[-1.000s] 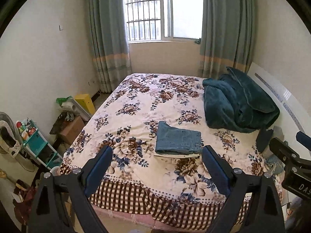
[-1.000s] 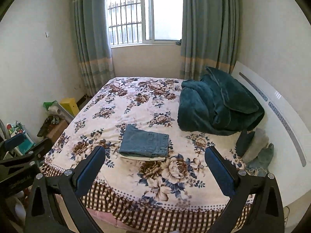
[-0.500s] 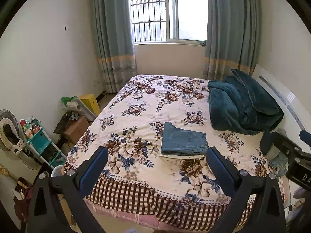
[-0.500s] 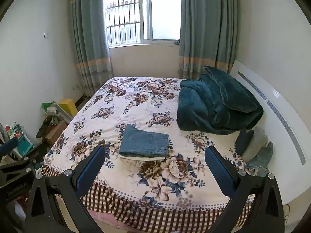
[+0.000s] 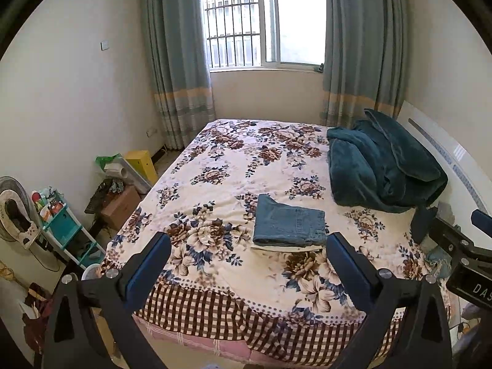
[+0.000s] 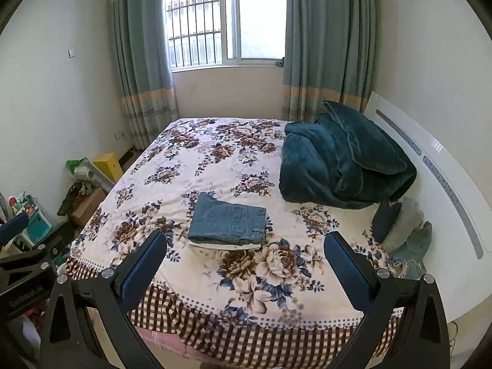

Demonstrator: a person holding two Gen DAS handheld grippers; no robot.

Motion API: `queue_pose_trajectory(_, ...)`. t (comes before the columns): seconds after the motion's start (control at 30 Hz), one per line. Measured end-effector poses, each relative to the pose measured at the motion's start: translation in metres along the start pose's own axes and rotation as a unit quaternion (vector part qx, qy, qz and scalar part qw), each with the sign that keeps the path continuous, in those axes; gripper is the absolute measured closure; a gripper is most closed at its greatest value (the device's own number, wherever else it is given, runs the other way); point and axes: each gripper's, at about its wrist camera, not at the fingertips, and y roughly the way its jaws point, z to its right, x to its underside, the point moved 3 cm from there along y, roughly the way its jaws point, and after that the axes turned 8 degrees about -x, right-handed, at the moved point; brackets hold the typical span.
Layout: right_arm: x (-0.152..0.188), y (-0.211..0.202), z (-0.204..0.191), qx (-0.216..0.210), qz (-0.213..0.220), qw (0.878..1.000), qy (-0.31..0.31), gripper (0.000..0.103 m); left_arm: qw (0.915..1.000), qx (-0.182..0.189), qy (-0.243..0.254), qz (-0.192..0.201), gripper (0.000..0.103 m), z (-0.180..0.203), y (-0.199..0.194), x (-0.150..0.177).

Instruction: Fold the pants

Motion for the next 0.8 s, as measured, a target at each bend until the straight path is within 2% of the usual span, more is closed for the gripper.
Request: queue_pose_trajectory(0.8,0.01,-0.003,0.002,0.002,-0.001,1.0,0.001,0.0,1.0,0.006,-0.004,0.003,0.0,-0.003,0.003,-0.011)
